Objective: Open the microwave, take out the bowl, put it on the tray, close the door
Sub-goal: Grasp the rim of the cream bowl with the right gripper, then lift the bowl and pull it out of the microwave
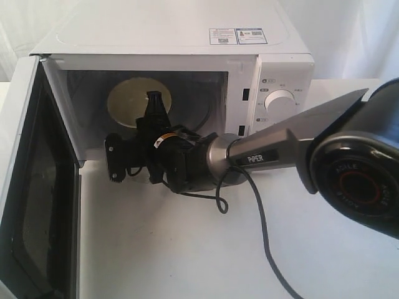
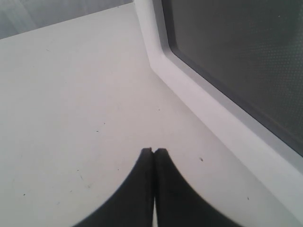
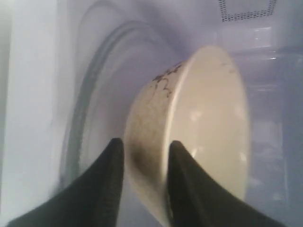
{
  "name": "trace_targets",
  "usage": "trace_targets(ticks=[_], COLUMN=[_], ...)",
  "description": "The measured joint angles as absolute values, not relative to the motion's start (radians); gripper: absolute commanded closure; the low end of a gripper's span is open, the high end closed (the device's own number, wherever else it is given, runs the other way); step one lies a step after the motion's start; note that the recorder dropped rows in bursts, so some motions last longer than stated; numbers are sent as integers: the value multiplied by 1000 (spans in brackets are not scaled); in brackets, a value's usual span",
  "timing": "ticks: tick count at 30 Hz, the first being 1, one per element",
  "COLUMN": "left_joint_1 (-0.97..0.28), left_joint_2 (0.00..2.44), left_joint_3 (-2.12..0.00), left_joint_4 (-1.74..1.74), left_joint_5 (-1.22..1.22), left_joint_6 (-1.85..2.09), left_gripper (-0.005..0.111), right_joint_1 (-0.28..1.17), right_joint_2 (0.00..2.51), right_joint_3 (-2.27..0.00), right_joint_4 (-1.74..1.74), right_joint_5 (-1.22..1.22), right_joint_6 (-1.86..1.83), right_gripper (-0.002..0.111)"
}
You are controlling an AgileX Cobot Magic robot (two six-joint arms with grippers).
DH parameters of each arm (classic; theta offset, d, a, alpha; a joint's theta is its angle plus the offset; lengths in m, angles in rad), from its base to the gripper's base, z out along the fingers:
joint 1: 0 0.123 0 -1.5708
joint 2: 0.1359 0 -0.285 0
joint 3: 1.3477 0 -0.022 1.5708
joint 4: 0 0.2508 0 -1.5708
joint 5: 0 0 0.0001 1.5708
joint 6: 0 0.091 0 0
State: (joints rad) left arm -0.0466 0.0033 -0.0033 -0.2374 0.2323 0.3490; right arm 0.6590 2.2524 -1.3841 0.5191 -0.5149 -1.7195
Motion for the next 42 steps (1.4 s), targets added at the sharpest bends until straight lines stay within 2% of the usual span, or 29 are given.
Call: trace_targets(ticks=[6, 14, 23, 30, 42], left_joint_1=[-47, -47, -47, -47, -47], left_joint_2=[3, 3, 3, 3, 3], left_joint_3=[-3, -3, -3, -3, -3], left_joint_4=[-237, -237, -237, -237, -237], left_joint_5=[232, 232, 232, 232, 232], left_joint_6=[349, 349, 349, 349, 349], left_gripper=[107, 107, 107, 107, 107], right_joint_1=[659, 659, 690, 697, 821], right_joint_2=[2265, 2229, 2130, 2016, 1753], right_joint_3=[-1384, -1384, -1350, -1210, -940], right_joint_4=[518, 539, 729, 816, 967], right_joint_5=[-541, -528, -324, -301, -284], right_joint_6=[-1718, -1726, -1853, -1921, -1930], right_gripper=[108, 108, 108, 108, 108])
